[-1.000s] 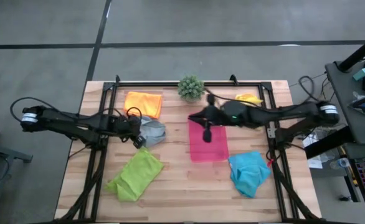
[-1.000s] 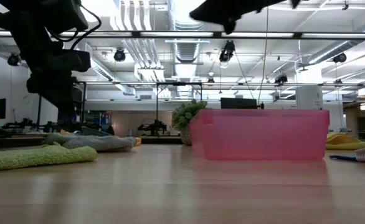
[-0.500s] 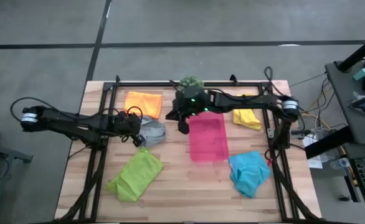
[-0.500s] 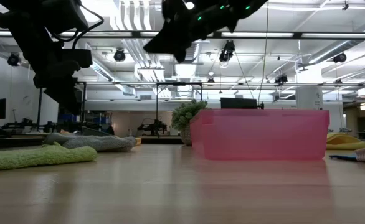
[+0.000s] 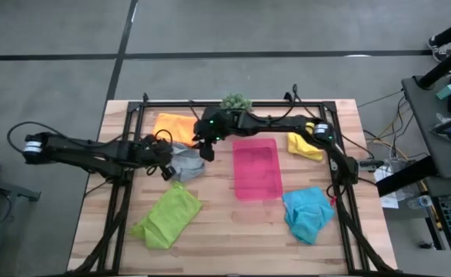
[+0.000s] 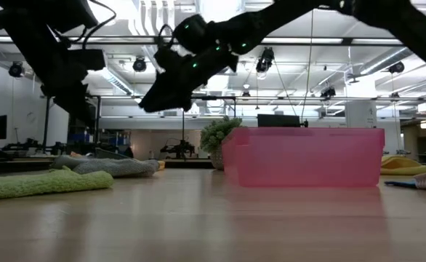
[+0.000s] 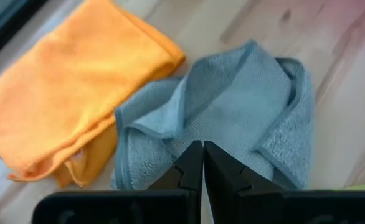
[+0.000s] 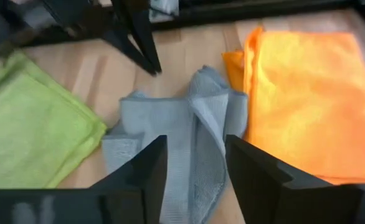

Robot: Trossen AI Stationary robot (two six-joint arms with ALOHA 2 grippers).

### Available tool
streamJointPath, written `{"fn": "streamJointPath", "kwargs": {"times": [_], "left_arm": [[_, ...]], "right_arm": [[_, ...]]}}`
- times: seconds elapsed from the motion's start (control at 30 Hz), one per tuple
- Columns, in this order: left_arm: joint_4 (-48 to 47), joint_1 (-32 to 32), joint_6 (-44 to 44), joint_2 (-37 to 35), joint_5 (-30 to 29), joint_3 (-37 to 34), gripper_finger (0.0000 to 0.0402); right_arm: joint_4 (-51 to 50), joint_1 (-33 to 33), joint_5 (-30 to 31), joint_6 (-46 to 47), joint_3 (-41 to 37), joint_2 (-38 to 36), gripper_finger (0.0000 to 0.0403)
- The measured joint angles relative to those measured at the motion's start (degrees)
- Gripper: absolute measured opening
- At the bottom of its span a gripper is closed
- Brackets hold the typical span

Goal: Fold microfiber towels
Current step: Fold the gray towel

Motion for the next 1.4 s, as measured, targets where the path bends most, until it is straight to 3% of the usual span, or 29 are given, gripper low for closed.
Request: {"fn": "streamJointPath", "kwargs": {"times": [0.33, 0.63, 1.03, 1.17, 1.4], "left_arm": [[1.53, 0.0, 0.53, -7.48, -9.78, 0.0, 0.0], [2.25, 0.0, 1.63, -8.19, -10.91, 0.0, 0.0], [2.62, -0.02, 1.75, -5.58, -11.96, 0.0, 0.0], [4.05, -0.02, 1.81, -5.19, -12.15, 0.0, 0.0], [5.63, -0.02, 1.73, -5.07, -13.45, 0.0, 0.0]], "right_arm": [[-8.42, 0.78, 0.0, 0.03, 16.4, 14.49, 0.0161], [-12.3, 2.46, 0.2, -0.4, 27.32, 23.27, 0.0146], [-10.98, 2.92, 1.98, -0.13, 27.2, 25.15, 0.0141], [-11.01, 3.29, 1.98, -1.02, 27.2, 25.21, 0.0111], [-11.21, 3.89, 1.98, -2.3, 27.2, 24.8, 0.0017]]}}
